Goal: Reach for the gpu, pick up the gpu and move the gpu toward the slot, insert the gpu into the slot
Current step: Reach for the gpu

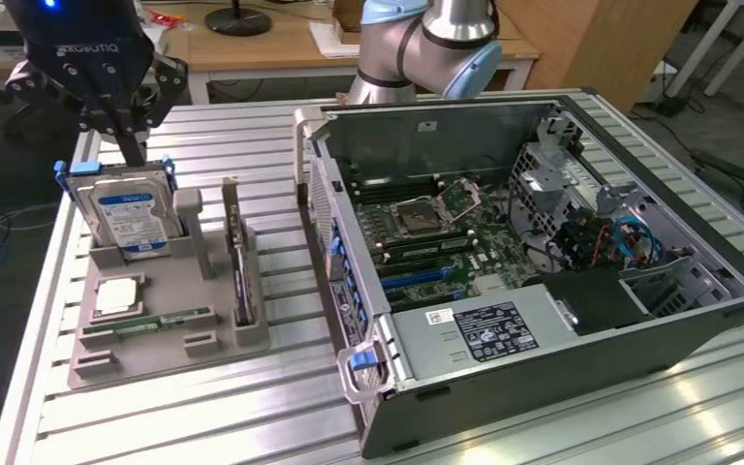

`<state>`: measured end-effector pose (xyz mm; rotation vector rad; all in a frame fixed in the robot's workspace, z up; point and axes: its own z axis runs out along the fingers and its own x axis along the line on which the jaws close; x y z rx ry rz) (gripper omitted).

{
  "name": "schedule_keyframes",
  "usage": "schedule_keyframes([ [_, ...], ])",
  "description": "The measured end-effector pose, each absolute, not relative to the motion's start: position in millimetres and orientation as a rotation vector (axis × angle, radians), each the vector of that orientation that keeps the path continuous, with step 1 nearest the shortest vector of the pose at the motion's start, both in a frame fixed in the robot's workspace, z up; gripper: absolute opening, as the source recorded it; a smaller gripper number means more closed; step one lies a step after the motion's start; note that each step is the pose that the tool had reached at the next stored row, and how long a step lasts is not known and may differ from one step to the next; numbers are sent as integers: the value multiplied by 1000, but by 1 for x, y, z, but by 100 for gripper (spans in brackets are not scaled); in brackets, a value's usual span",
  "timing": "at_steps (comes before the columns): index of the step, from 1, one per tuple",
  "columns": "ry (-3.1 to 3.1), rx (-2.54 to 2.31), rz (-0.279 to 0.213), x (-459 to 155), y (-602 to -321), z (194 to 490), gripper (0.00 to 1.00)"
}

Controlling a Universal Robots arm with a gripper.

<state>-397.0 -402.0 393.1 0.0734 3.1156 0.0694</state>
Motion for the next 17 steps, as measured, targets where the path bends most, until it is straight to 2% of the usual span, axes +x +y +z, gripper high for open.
schedule_keyframes([
  [17, 3116, 73, 69, -397, -402, 393, 10],
])
